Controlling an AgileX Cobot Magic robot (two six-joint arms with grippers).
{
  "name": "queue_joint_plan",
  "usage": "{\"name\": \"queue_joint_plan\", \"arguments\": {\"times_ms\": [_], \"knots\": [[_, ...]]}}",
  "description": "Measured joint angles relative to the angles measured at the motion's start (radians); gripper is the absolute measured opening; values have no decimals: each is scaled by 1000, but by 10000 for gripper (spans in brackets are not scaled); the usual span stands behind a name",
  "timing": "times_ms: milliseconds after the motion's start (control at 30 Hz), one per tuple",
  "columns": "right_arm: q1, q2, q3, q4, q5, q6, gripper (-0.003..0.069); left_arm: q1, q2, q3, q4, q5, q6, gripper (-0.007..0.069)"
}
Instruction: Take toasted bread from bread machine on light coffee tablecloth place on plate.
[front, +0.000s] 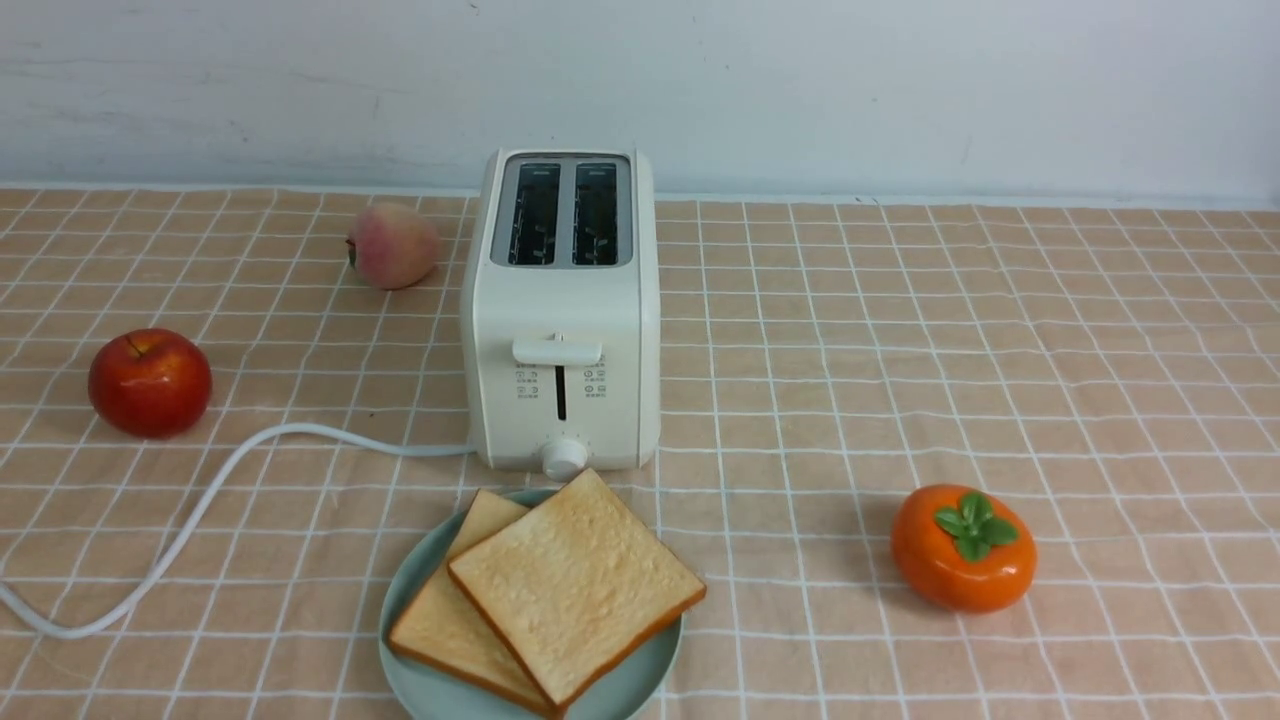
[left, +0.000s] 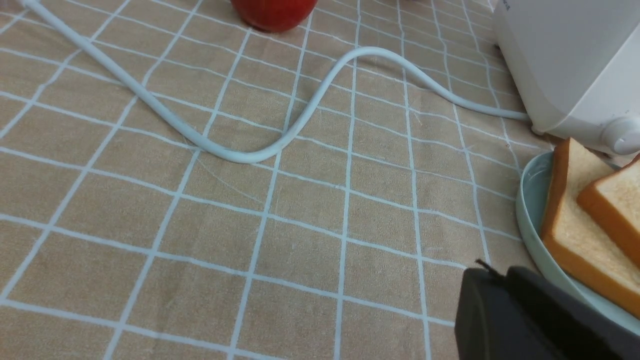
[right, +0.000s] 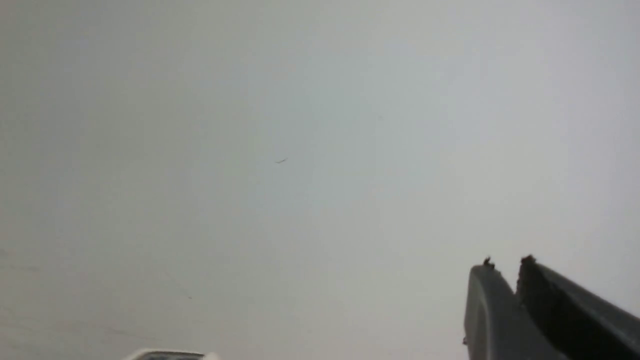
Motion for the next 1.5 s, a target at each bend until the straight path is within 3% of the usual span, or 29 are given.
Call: {"name": "queue_joint_plan", "arguments": {"times_ms": [33,67,133,167,200,233,433,667,933,1167,1233,1500], "knots": [[0,0,0,150,32,-75,92,0,0,0,0,1,0,36],[0,0,0,175,38,-89,93,0,0,0,0,1,0,36],[0,0,0,471,120,-300,95,0,0,0,0,1,0,36],[0,0,0,564,150,-377,95,0,0,0,0,1,0,37],[0,0,0,581,155,-391,95,0,0,0,0,1,0,38],[0,0,0,713,198,-499,97,0,0,0,0,1,0,39],[0,0,0,882,229,-693,103,0,0,0,0,1,0,45],[0,0,28,1107,211,-1006,113,0,0,0,0,1,0,55],[-21,0,116,1106,189,-1052,119,0,0,0,0,1,0,65],[-236,0,334,1054,194,-1053,125,0,0,0,0,1,0,74],[-270,0,361,1037,290,-1053,127,0,0,0,0,2,0,74],[-286,0,359,1007,319,-1052,136,0,0,0,0,3,0,81]]}}
